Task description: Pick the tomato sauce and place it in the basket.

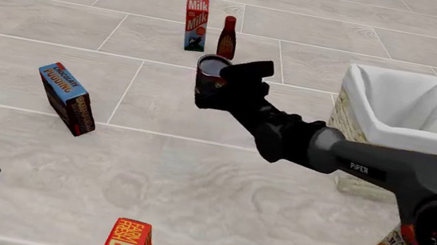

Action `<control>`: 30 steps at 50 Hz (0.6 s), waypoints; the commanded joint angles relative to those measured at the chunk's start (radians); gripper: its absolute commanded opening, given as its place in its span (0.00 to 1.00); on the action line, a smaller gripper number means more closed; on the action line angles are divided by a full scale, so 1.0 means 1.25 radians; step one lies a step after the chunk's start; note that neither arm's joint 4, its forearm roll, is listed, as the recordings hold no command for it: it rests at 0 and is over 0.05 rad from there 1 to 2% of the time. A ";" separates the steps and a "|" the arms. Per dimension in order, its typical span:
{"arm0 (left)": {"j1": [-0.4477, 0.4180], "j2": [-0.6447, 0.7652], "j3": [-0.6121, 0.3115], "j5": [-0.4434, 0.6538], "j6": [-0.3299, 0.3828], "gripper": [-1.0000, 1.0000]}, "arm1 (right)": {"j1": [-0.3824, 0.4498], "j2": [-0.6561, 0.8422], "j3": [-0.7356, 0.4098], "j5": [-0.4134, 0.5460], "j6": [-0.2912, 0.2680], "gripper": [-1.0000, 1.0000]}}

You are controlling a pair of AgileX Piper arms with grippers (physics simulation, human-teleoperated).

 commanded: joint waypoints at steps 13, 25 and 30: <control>0.000 0.000 0.000 0.000 0.000 1.00 | -0.030 -0.134 0.119 -0.037 0.012 0.00; 0.000 0.000 0.000 0.000 0.000 1.00 | -0.043 -0.139 0.124 -0.035 0.014 0.00; 0.000 0.000 0.000 0.000 0.000 1.00 | -0.046 -0.148 0.129 -0.033 0.013 0.00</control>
